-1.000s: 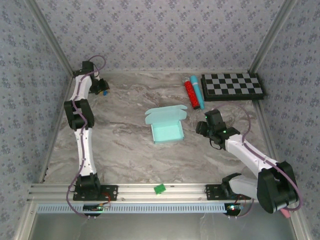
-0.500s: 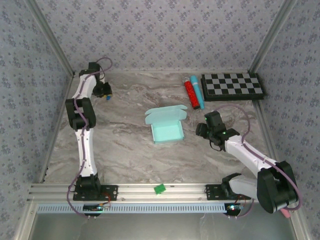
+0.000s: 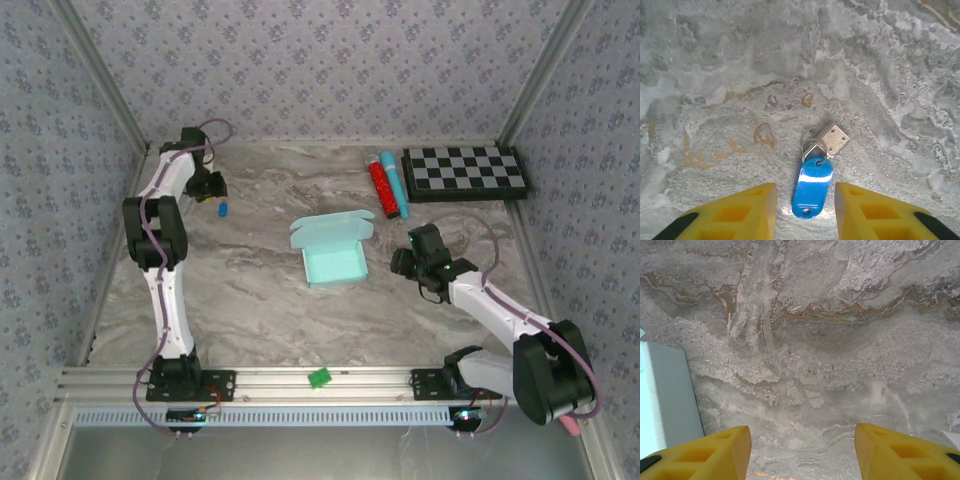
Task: Fold the paper box
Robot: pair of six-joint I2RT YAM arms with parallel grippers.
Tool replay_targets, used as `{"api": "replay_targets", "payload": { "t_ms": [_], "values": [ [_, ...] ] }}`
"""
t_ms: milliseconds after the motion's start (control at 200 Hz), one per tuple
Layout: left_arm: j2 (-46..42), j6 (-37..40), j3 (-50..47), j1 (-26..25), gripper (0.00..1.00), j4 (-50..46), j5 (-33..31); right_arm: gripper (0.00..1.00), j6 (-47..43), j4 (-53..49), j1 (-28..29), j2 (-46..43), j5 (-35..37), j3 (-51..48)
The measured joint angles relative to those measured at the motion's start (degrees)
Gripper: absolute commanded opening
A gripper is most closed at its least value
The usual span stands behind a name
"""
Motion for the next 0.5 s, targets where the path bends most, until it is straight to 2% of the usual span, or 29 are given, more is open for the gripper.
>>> {"api": "replay_targets", "payload": {
  "t_ms": [250, 500],
  "values": [
    [-0.2, 1.9, -3.3, -0.5, 0.48, 1.2, 0.1, 0.59, 0.0, 0.5, 0.0, 0.7, -0.2, -0.1],
    [0.0, 2.9, -5.2, -1.6, 0.47, 1.6, 0.0, 0.59, 0.4, 1.1, 0.0, 0.7, -0.4, -0.1]
  ]
}}
